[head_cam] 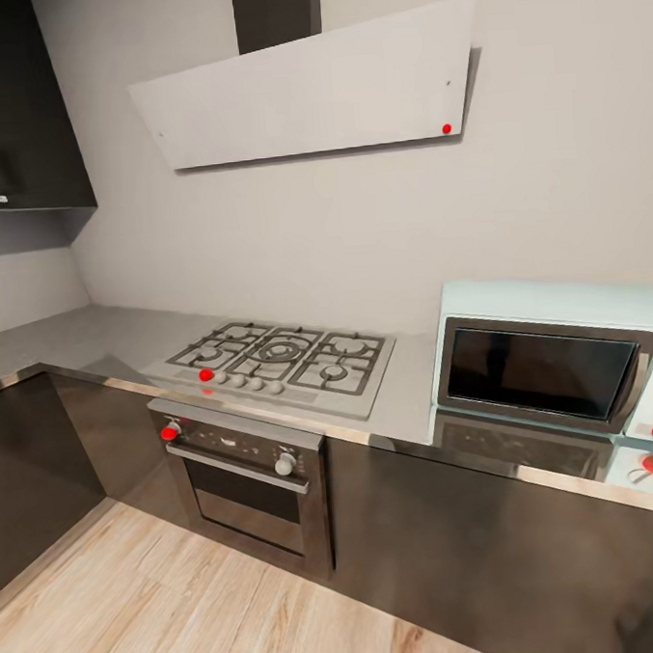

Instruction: Put the three can of soda from the living room inside the tash can in the kitchen.

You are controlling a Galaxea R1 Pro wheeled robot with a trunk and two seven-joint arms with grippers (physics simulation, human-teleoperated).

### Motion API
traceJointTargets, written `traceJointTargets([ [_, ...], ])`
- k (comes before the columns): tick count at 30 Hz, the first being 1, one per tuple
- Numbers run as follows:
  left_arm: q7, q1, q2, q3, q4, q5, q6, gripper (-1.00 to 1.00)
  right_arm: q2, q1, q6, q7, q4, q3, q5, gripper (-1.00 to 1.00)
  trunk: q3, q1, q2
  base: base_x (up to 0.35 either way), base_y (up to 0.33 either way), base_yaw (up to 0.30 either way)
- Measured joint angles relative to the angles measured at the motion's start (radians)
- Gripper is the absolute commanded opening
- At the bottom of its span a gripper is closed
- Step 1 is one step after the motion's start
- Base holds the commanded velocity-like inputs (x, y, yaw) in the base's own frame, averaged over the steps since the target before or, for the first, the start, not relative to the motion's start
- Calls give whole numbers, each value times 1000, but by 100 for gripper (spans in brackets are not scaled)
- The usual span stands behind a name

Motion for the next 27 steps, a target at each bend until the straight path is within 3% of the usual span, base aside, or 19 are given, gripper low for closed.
traceJointTargets([
  [6,-15,-3,5,1,-137,1,0,100,-3,-4,-12,1,-92,0,1,100,0,0,0,0,0,0],
  [9,-38,-4,7,3,-290,3,1,100,-4,-5,-15,4,-212,-1,0,100,0,0,0,0,0,0],
  [16,-73,3,5,4,-540,10,0,100,-3,-2,-3,12,-418,-3,-1,100,0,0,0,0,0,0],
  [18,-77,4,5,4,-631,12,-2,100,-3,-1,-1,12,-470,-3,-2,100,0,0,0,0,0,0],
  [19,-79,6,7,5,-724,13,-4,100,-3,0,0,13,-521,-3,-3,100,0,0,0,0,0,0],
  [23,-84,24,9,30,-963,29,-10,100,-4,3,8,15,-674,-2,-5,100,0,0,0,0,0,0],
  [27,-97,40,9,57,-1145,61,-13,100,-4,5,79,26,-885,1,-3,100,0,0,0,0,0,0],
])
